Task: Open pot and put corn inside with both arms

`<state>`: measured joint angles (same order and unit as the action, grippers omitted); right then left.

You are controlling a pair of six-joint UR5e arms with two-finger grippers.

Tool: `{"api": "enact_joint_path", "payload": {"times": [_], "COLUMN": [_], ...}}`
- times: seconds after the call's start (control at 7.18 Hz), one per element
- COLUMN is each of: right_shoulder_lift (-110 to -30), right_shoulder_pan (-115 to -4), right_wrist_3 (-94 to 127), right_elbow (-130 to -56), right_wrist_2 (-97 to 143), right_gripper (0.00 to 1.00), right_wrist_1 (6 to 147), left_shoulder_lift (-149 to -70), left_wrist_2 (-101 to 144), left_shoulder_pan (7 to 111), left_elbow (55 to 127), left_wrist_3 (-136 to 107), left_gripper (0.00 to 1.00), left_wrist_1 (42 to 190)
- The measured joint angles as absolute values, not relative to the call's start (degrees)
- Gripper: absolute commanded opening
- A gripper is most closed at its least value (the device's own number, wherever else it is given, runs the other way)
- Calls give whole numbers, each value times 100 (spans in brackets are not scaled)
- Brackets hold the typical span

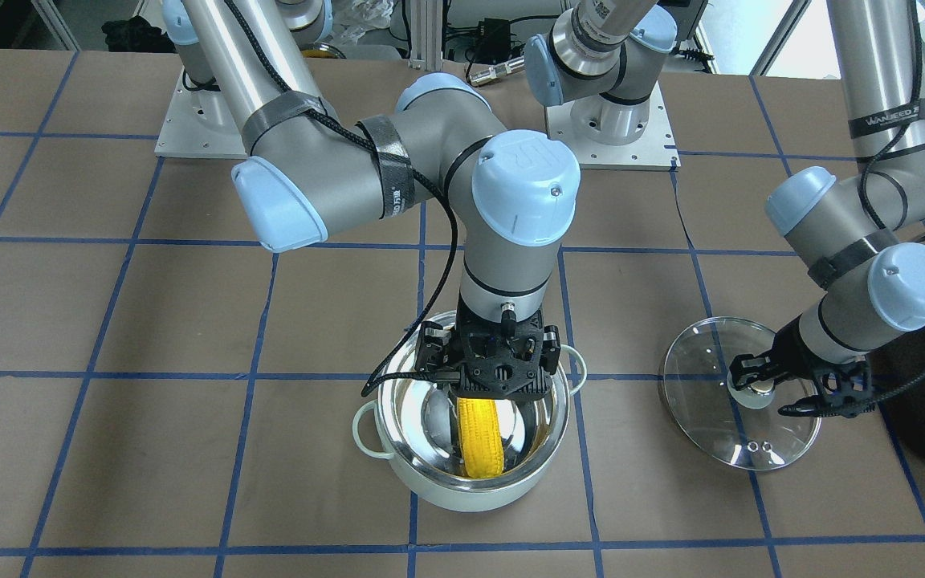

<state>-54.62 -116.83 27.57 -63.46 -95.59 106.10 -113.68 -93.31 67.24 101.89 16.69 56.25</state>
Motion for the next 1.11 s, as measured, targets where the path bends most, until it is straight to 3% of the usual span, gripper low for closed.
{"api": "enact_joint_path", "payload": {"times": [0.28,0.7,0.97,1.11], "right_shoulder_lift": [-5896,-7054,-7884,-8224], "right_shoulder_pan": [-11357,-10122,-9514,-9384], "right_wrist_3": [2151,982,309,232], "right_elbow": [-6640,-7727,-8498,-8769], "right_wrist_2": [-9538,-9484,-9479,-9474], "right_gripper": [100,100,99,99], "right_wrist_1": [10350,10186,9941,9596], "left_shoulder_lift": [-11383,-11199,-10649,-10305], "left_wrist_2": [-9428,-9416,-9253,-9241], "left_shoulder_pan": [6724,6801,7078,7448], "left_elbow": [10176,10081,9715,9388], "left_wrist_3": [1654,1605,1500,1271], "left_gripper": [81,81,85,93], "left_wrist_1": [5625,5699,6460,6984]}}
